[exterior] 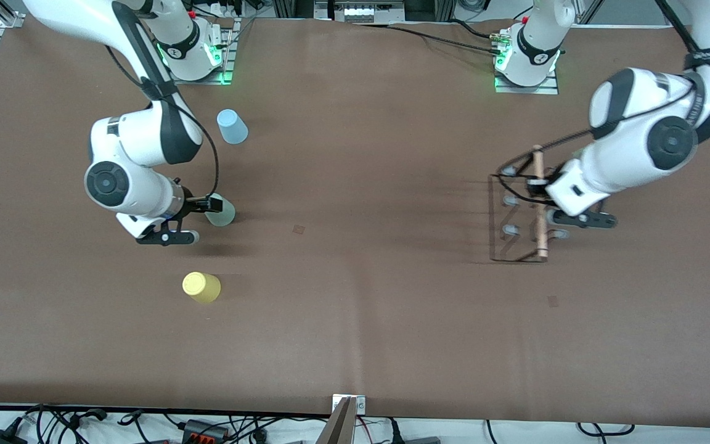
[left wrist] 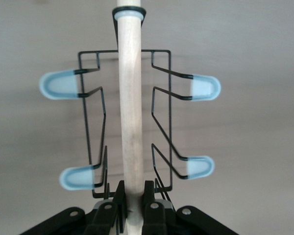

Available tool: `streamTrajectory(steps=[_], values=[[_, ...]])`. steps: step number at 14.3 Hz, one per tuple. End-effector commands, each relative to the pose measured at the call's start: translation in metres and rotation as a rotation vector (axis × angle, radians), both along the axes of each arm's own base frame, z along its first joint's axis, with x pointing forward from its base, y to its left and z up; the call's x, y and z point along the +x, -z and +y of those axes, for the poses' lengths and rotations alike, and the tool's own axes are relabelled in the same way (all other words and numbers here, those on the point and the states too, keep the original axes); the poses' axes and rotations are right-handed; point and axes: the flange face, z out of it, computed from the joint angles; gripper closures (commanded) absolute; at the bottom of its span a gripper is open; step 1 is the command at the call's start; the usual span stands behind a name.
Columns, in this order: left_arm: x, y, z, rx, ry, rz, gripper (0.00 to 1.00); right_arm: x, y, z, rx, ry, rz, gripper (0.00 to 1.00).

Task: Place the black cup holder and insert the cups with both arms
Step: 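Grasp the rack handle with the left gripper while the right gripper descends, then place the rack with the left gripper while the right gripper grasps the cup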

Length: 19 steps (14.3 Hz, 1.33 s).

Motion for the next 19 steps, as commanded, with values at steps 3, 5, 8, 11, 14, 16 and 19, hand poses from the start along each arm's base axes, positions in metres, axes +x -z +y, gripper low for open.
streamTrajectory(steps=[3,5,8,11,14,16,19], values=[[-0.011,-0.007,-0.163,-0.020,0.012,0.036,1.00,-0.024,0.024,0.003,-0.006,0.044,0.004,0.00],[-0.017,-0.002,-0.217,-0.022,-0.019,0.045,1.00,-0.025,0.033,0.004,-0.013,0.059,0.013,0.00],[-0.031,0.012,-0.288,-0.032,-0.032,0.065,1.00,-0.025,0.040,0.004,-0.021,0.088,0.020,0.00],[-0.044,0.026,-0.335,-0.061,-0.045,0.051,1.00,-0.025,0.049,0.003,-0.021,0.091,0.023,0.00],[-0.061,0.040,-0.368,-0.100,-0.025,0.017,1.00,-0.025,0.053,0.003,-0.022,0.091,0.025,0.00],[-0.072,0.045,-0.382,-0.103,-0.009,0.011,0.99,-0.025,0.057,0.003,-0.024,0.091,0.031,0.00],[-0.074,0.058,-0.385,-0.092,-0.016,0.023,0.92,-0.026,0.058,0.003,-0.025,0.089,0.037,0.20]])
